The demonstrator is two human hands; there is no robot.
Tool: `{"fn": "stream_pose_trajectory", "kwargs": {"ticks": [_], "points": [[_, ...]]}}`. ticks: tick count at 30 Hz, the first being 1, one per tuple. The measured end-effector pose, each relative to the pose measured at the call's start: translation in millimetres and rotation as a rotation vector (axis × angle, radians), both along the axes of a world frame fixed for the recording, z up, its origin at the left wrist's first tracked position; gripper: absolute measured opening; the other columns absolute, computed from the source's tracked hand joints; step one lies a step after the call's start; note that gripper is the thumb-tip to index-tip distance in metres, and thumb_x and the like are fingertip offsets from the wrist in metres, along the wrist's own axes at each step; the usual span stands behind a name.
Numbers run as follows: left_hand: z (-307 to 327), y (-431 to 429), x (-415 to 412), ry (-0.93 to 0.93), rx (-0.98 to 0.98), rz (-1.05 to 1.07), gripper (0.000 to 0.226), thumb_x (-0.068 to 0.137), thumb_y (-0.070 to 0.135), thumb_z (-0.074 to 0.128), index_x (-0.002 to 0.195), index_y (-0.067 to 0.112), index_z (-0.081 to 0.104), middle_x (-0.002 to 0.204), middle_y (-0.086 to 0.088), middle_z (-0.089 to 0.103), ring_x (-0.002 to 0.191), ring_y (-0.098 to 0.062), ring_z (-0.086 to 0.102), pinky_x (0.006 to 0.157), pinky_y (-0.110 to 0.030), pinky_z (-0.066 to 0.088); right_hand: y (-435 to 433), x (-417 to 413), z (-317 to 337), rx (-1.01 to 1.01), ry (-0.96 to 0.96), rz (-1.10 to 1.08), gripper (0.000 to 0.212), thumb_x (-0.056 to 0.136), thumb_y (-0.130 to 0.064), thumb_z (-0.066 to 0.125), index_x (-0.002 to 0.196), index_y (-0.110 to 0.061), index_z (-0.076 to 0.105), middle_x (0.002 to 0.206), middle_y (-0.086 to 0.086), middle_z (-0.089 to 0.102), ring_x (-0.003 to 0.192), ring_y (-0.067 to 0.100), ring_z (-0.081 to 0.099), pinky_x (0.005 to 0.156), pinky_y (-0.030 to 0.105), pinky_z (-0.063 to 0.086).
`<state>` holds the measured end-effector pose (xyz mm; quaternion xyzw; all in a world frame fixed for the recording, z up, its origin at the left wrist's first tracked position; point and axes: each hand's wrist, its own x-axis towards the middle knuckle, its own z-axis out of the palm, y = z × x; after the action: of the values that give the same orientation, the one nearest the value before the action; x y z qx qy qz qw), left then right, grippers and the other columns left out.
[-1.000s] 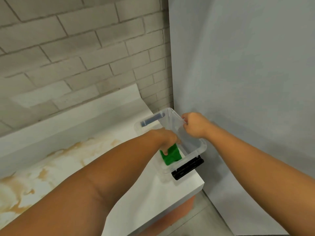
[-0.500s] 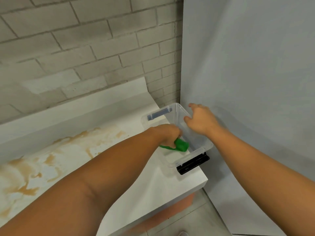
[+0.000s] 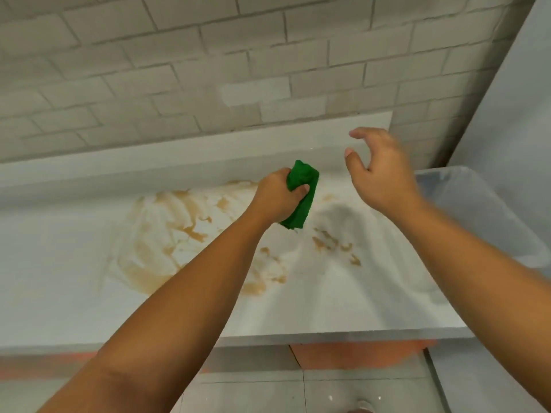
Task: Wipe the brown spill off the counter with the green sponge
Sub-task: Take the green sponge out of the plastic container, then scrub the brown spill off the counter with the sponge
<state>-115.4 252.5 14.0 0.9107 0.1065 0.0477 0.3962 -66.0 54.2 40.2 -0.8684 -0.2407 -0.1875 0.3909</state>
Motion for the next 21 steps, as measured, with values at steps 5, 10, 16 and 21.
{"fn": "stream_pose_trajectory", "kwargs": {"ticks": [5,10,16,21], "points": [[-44,120,-107,0.097,-0.071,0.187,0.034,0.092,0.035,0.066,0.119,0.017,0.058,0.108,-0.004,0.067,0.096,-0.023,0.065,0.085,-0.045,0.057,117,-70,-46,-0.106,0.074,0.189,0.038,0.095,-0.028,0.053,0.130,-0.014,0.056,0.134,0.005,0.056,0.126,0.024,0.046,0.102,0.030,0.033],[-70,233,-207,0.117,-0.130,0.354,0.048,0.095,0.036,0.062,0.137,0.017,0.047,0.123,-0.007,0.064,0.102,-0.024,0.065,0.086,-0.043,0.057,238,-158,-98,-0.274,0.157,0.374,0.042,0.096,-0.031,0.051,0.134,-0.015,0.052,0.138,0.005,0.052,0.131,0.024,0.041,0.107,0.038,0.036],[-95,348,-286,0.162,-0.002,0.421,0.044,0.097,0.031,0.059,0.136,0.015,0.049,0.123,-0.007,0.063,0.096,-0.020,0.060,0.078,-0.032,0.051,345,-240,-142,-0.403,0.155,0.539,0.040,0.095,-0.026,0.052,0.132,-0.011,0.054,0.135,0.006,0.053,0.128,0.025,0.043,0.106,0.035,0.037],[-120,400,-304,0.209,0.068,0.378,0.047,0.096,0.031,0.060,0.138,0.013,0.050,0.127,-0.010,0.062,0.105,-0.024,0.059,0.082,-0.029,0.046,384,-279,-172,-0.509,0.098,0.568,0.045,0.094,-0.031,0.052,0.132,-0.006,0.055,0.137,0.011,0.053,0.127,0.029,0.045,0.111,0.037,0.033]]}}
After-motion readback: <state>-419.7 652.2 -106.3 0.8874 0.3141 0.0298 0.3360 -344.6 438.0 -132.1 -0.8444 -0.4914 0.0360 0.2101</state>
